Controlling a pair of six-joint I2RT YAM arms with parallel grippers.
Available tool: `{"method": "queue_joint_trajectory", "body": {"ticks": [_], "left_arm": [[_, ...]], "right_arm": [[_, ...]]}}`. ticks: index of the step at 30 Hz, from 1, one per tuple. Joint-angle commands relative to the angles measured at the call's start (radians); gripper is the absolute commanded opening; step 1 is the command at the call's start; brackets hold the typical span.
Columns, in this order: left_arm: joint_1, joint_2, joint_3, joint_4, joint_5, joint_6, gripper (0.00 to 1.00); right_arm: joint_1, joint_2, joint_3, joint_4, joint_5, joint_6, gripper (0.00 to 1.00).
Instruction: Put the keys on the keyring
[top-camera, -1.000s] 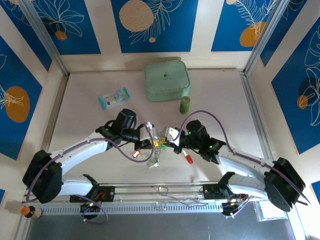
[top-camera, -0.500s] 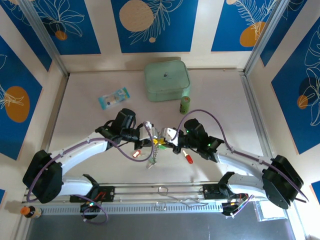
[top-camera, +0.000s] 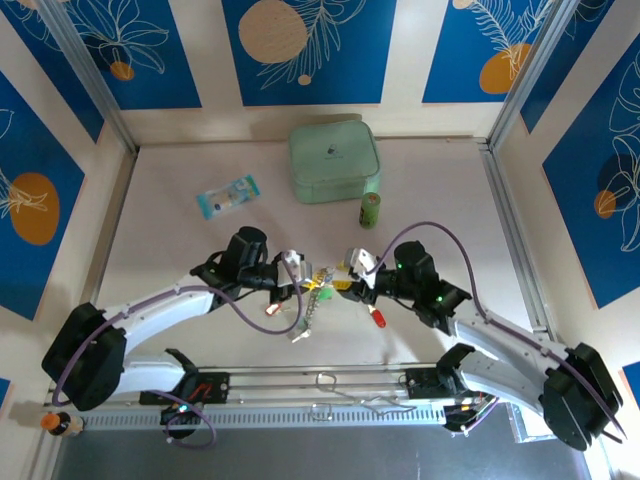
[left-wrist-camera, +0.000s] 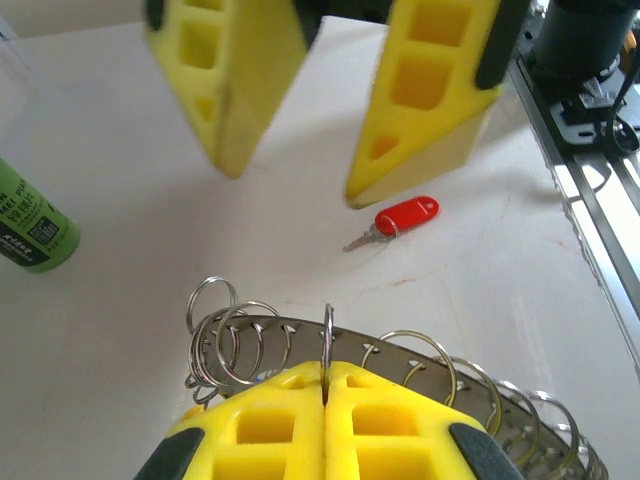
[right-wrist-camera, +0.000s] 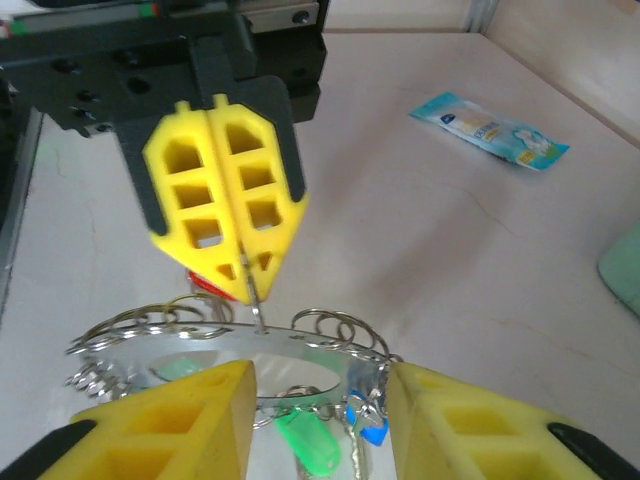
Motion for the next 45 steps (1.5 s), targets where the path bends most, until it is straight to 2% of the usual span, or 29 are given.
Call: {"method": "queue_joint_trajectory", "body": {"ticks": [1,8,13,18,23,27,35,37,41,43,45], "left_arm": [[-0.006,-0.01,-0.036,0.127,0.044,-0.059,0.0],[-0.006,-0.005,-0.054,0.188,0.073,-0.114,0.0],[-0.006,0.006,-0.051,0.193,0.094,-0.13,0.0],[-0.006,0.008,-0.049,0.181,0.097,-0.12,0.0],[-0.006,0.018,-0.045,0.184,0.1,-0.122,0.0],[-0.006,0.021,-0.043,0.184,0.096,-0.122,0.0],[-0.006,0.018,-0.045,0.188,0.091,-0.124,0.0],[-0.006,0.017,-0.045,0.19,0.088,-0.128,0.0],[-0.006,0.021,-0.042,0.194,0.075,-0.137,0.0],[-0.005,0.028,-0.04,0.193,0.068,-0.141,0.13],[-0.006,0.033,-0.034,0.186,0.068,-0.138,0.15]], "right_arm": [[0.001,-0.043,-0.024,-0.016,-0.028,0.06,0.37],[0.051,-0.005,0.003,-0.036,-0.01,0.003,0.3],[0.072,0.068,0.039,0.023,0.037,-0.01,0.32],[0.073,0.087,0.043,0.068,0.076,-0.021,0.3],[0.075,0.107,0.06,0.06,0.031,-0.029,0.23],[0.078,0.13,0.074,0.05,-0.003,-0.036,0.23],[0.08,0.151,0.095,0.029,-0.026,-0.046,0.07],[0.079,0.157,0.105,0.012,-0.039,-0.051,0.0],[0.083,0.162,0.115,0.009,-0.062,-0.043,0.0],[0.086,0.164,0.118,0.013,-0.07,-0.037,0.0],[0.089,0.165,0.12,0.017,-0.074,-0.035,0.0]]}}
